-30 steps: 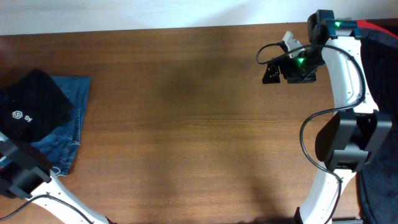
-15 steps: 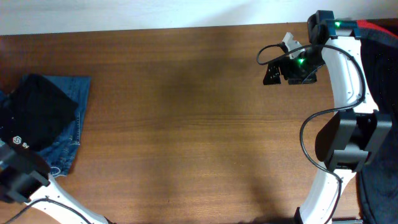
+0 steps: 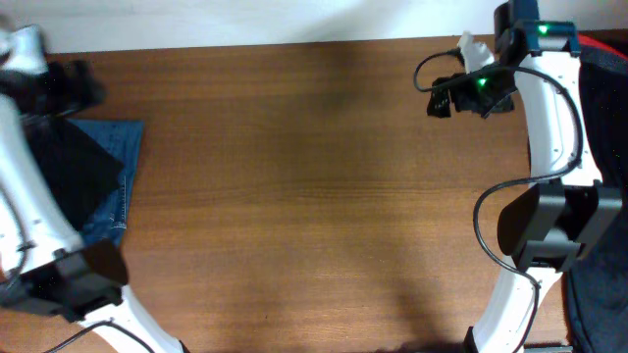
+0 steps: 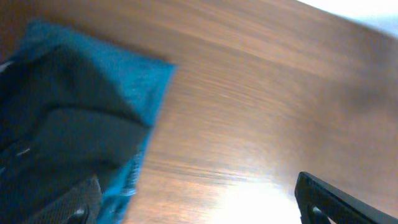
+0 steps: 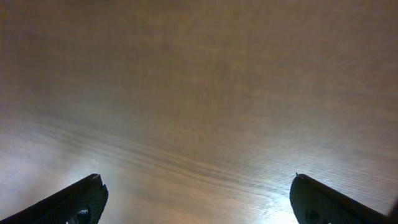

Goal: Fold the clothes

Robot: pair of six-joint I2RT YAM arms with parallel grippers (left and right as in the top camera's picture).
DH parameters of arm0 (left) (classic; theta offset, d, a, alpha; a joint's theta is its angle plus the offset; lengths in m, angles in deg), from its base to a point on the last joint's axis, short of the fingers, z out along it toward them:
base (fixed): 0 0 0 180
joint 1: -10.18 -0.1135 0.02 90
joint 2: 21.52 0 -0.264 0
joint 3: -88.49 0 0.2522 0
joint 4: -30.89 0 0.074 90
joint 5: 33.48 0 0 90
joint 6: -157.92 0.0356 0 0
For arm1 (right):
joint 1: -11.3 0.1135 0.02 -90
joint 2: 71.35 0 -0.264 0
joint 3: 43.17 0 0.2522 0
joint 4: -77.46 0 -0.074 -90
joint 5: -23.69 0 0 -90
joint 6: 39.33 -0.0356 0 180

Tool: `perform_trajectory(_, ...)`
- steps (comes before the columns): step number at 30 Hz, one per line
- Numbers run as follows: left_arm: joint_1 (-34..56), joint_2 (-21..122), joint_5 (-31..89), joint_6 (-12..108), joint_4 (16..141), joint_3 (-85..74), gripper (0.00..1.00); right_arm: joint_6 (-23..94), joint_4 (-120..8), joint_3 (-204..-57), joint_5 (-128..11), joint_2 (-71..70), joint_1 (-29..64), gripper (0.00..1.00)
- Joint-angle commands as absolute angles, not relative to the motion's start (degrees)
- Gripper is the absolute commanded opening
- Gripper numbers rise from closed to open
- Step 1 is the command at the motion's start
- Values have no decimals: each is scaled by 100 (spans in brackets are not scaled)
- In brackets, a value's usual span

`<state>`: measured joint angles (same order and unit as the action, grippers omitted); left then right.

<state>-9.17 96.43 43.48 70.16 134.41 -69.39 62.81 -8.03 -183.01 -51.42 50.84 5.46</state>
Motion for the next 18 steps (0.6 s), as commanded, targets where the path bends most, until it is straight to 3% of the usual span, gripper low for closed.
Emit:
perform_trajectory(1,-6,9396,4984,7276,13297,-6976,99,6216,-807,-18819,-5291,4673,605,99)
perform_trajectory(8,1185,9427,5102,7274,12353,-6976,99,6238,-772,-18889,-5059,4657,594,99)
perform_trajectory(18,1347,9180,5183,7497,13163,-6976,99,5912,299,-18883,-5424,4015,189,99)
